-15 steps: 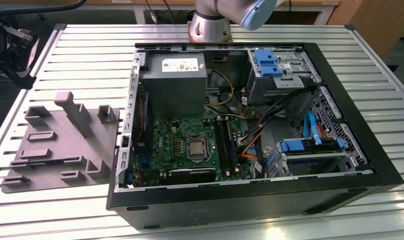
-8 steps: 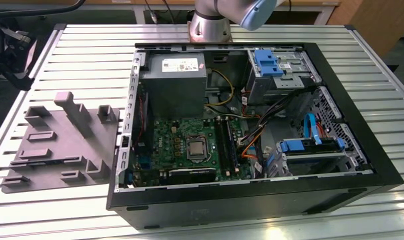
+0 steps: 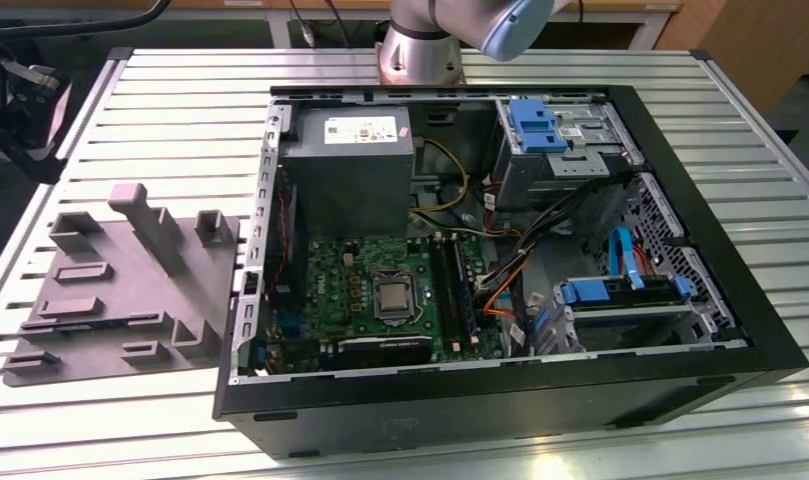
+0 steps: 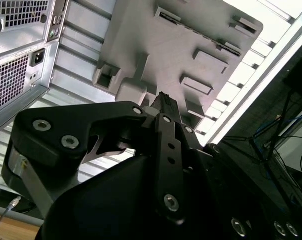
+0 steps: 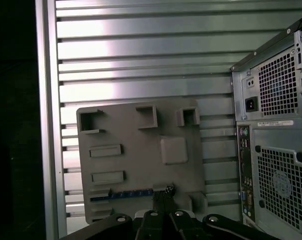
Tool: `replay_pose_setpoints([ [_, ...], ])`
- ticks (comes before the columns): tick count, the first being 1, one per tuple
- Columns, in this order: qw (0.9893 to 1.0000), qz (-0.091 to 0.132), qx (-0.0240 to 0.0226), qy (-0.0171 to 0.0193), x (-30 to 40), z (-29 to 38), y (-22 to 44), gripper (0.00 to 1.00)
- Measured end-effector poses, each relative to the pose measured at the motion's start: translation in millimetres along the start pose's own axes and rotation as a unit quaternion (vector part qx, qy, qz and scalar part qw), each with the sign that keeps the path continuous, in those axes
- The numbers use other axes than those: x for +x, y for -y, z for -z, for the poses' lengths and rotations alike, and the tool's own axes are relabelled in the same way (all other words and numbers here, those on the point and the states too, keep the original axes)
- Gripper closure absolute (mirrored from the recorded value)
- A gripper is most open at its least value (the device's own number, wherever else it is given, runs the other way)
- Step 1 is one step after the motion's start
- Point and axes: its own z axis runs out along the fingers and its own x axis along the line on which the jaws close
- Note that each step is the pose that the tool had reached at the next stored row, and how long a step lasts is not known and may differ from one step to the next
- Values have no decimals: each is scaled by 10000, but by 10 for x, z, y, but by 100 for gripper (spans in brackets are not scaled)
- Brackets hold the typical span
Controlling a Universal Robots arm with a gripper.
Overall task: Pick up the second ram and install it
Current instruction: 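Reach for the second ram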
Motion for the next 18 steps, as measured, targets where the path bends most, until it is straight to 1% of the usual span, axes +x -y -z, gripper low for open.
replay_pose_setpoints([
  [9, 10000, 0, 1, -1, 30, -18, 23, 89],
  [14, 10000, 0, 1, -2, 47, -57, 39, 89],
  [18, 10000, 0, 1, -1, 78, -86, 50, 89],
])
